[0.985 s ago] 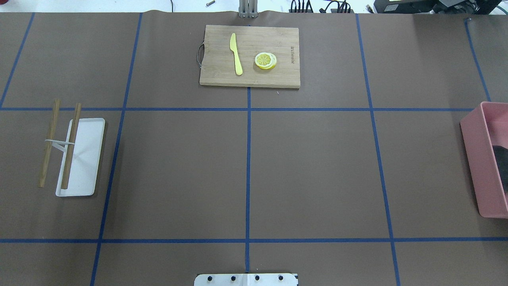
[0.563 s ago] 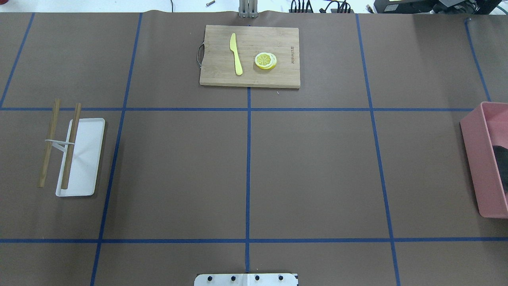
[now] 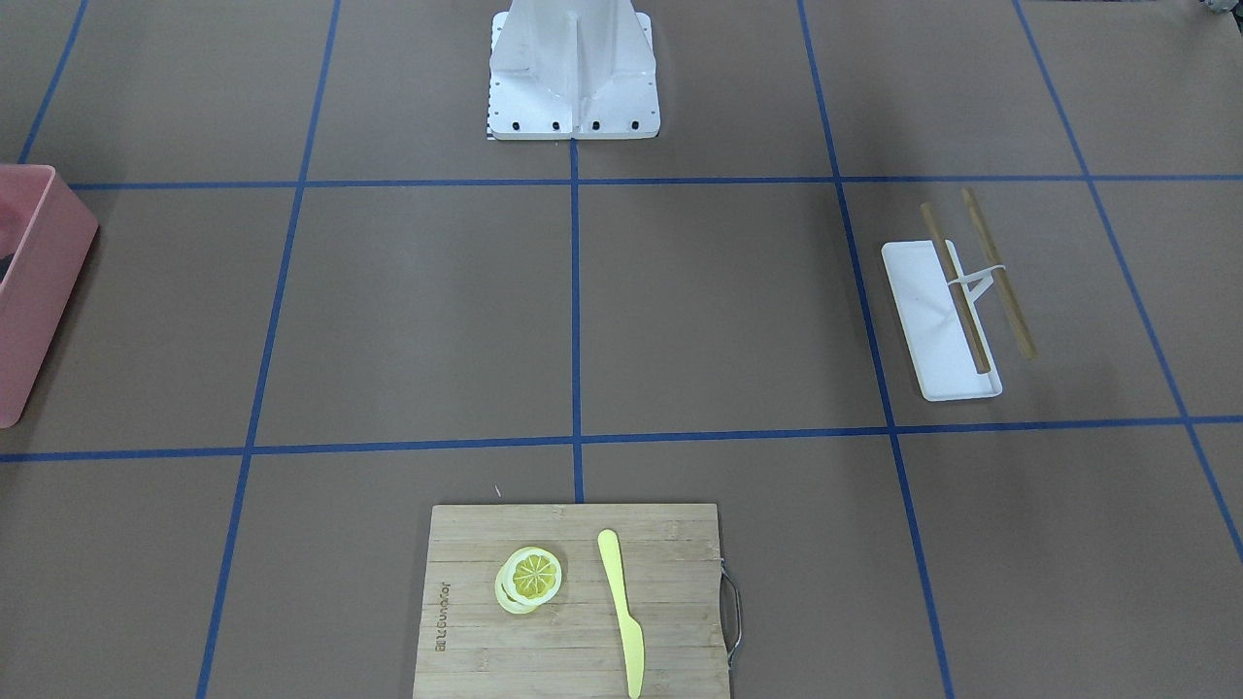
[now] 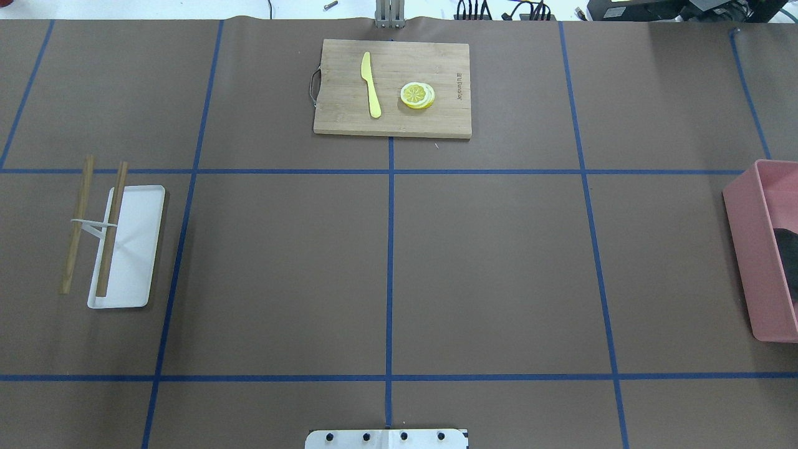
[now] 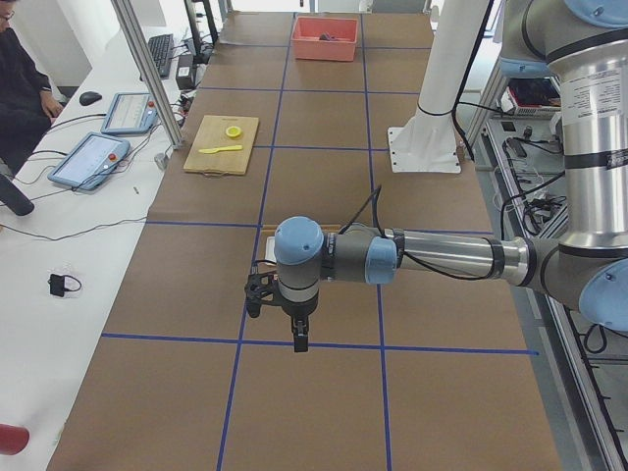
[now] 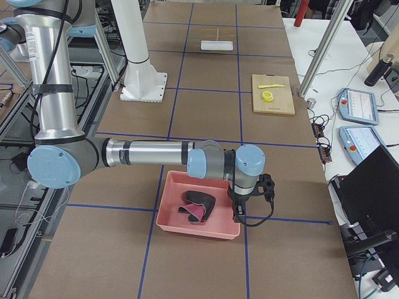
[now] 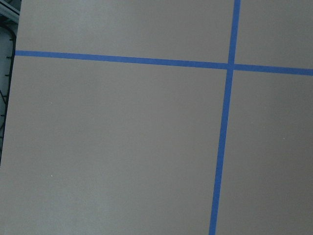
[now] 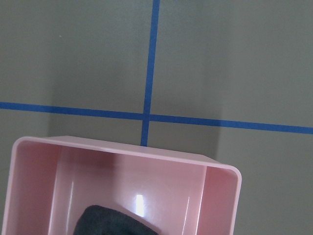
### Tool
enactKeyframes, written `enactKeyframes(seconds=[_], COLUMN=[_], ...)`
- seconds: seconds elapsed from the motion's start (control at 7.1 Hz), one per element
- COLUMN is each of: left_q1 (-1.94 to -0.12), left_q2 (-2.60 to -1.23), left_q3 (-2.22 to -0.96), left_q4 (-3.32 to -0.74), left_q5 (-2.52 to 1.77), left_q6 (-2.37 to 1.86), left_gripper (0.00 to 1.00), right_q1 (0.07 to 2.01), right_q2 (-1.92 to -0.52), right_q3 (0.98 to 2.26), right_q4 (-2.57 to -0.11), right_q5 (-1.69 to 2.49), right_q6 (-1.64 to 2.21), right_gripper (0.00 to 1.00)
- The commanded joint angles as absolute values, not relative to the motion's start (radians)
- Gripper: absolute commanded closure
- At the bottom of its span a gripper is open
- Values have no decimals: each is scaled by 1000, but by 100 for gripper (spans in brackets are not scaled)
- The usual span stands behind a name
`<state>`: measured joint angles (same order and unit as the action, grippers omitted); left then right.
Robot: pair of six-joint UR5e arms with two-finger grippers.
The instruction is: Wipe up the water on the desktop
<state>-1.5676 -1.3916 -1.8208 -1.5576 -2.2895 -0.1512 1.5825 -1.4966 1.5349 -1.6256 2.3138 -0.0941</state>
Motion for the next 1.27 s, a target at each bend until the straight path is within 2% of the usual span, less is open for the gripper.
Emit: enactKeyframes(seconds=[0.0,1.13], left_q1=[-1568,-1568], left_q2=[-1391,-1391], left_q3=[-1818,-1819], left_q4=[-1559,-1559], left_q5=[-2318,-2318], left_q6=[-152,-153], left_gripper=[2,2], right_q1=[1583,1586], right_q2=[-1499,-1497], right_q3=[1536,1549], right_q4=[-1626,-1624], right_q5=[2339,2361], right_q6=[-94,-95], right_gripper=[0,0])
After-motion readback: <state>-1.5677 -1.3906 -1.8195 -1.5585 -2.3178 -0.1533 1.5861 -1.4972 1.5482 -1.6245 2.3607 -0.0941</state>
